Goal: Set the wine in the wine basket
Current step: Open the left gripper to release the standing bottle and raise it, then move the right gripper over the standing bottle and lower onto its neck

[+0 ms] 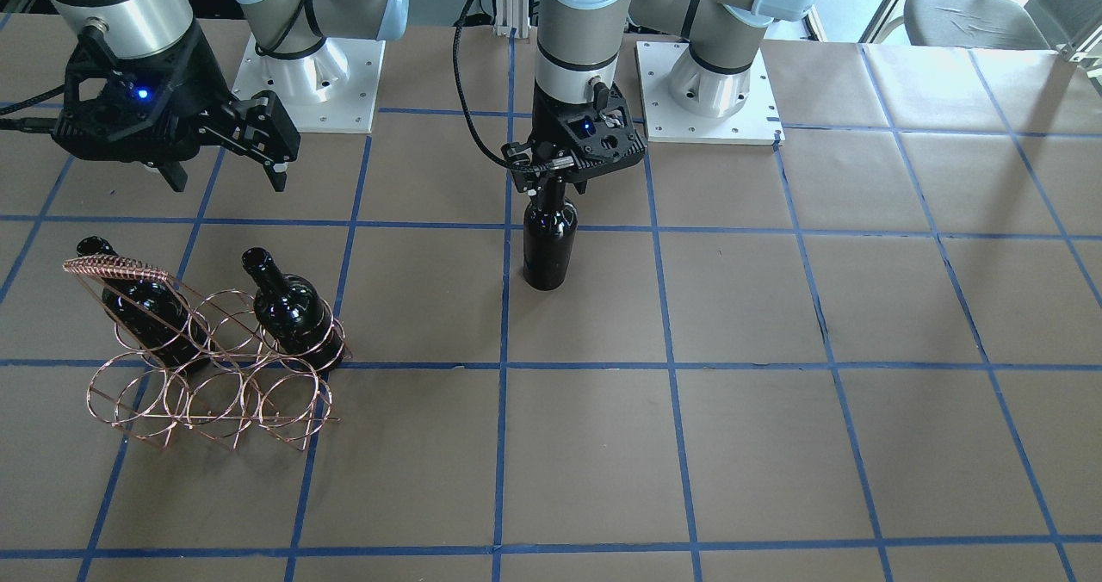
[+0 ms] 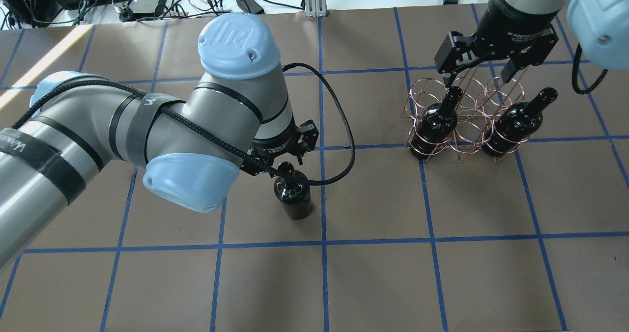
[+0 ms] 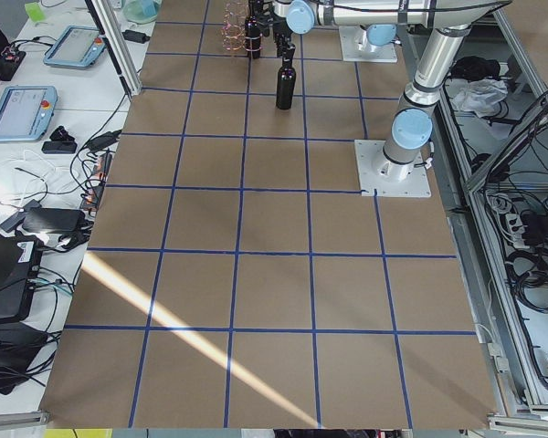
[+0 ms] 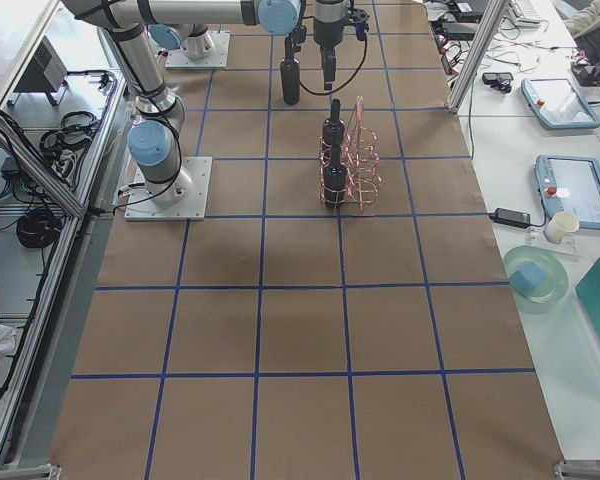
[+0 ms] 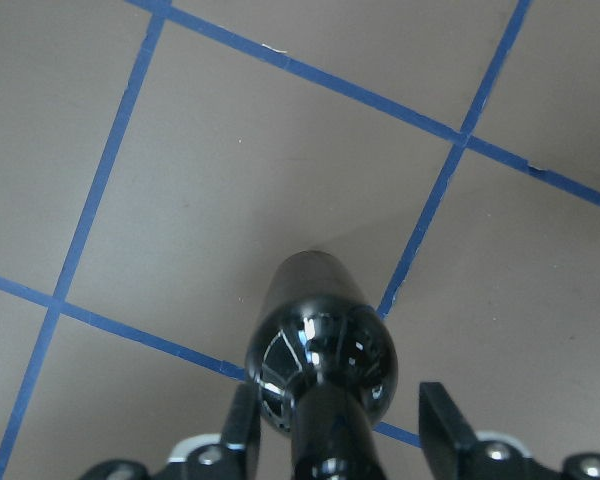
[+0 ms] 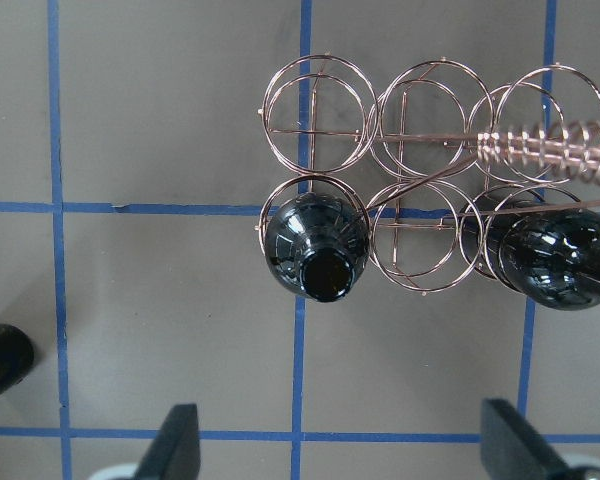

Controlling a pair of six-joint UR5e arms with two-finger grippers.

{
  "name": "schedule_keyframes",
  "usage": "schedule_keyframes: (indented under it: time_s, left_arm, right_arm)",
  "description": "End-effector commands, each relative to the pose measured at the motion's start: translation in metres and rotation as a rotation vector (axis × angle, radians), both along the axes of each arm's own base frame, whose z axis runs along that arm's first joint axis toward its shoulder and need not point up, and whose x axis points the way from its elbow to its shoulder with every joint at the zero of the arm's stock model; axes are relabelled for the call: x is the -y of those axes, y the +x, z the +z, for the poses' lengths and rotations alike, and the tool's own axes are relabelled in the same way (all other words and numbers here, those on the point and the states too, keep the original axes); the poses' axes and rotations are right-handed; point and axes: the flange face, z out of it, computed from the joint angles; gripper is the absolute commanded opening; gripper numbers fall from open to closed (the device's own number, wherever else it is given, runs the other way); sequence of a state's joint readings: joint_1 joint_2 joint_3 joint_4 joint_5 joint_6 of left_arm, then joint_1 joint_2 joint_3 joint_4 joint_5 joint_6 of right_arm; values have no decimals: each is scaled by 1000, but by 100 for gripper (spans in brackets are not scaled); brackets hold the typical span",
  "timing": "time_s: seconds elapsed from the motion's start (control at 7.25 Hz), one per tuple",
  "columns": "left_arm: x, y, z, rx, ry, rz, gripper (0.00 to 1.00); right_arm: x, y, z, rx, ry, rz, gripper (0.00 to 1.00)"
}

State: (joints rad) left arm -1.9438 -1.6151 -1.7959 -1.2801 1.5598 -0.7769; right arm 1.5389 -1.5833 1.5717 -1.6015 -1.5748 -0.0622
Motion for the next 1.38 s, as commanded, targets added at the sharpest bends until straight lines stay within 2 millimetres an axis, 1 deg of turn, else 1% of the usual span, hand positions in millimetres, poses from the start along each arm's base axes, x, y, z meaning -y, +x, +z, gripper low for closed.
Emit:
schedule_keyframes:
  time_s: [0.0,0.14,0.28,0.41,0.55,0.69,0.83,0.97,1.1,1.24]
  left_arm:
    - [9,9,20,-2,-40,-5,100]
    - [27,33,44,0,-53,-27,100]
    - [41,77,69,14,-9,-46,100]
    - [49,113,92,20,18,-75,100]
    - [49,139,115,22,36,-142,93]
    - [43,162,130,33,47,-184,94]
    - [43,166,140,32,18,-207,97]
    - [45,174,143,37,2,-286,100]
    - [48,184,141,39,10,-381,100]
    - [50,192,144,35,1,-418,100]
  right_arm:
    - [0,4,0,2,1,8,100]
    - [-3,6,1,4,1,5,100]
    - [-3,7,3,4,-5,8,100]
    - [-5,15,2,7,-4,2,100]
    - [-8,37,0,8,-11,-13,100]
    - [-13,56,-1,13,-14,-36,100]
    - [-19,77,-3,17,-14,-56,100]
    - [-25,110,-9,17,-20,-86,100]
    - [-34,142,-19,14,-8,-111,100]
    - [-45,174,-21,34,-28,-111,100]
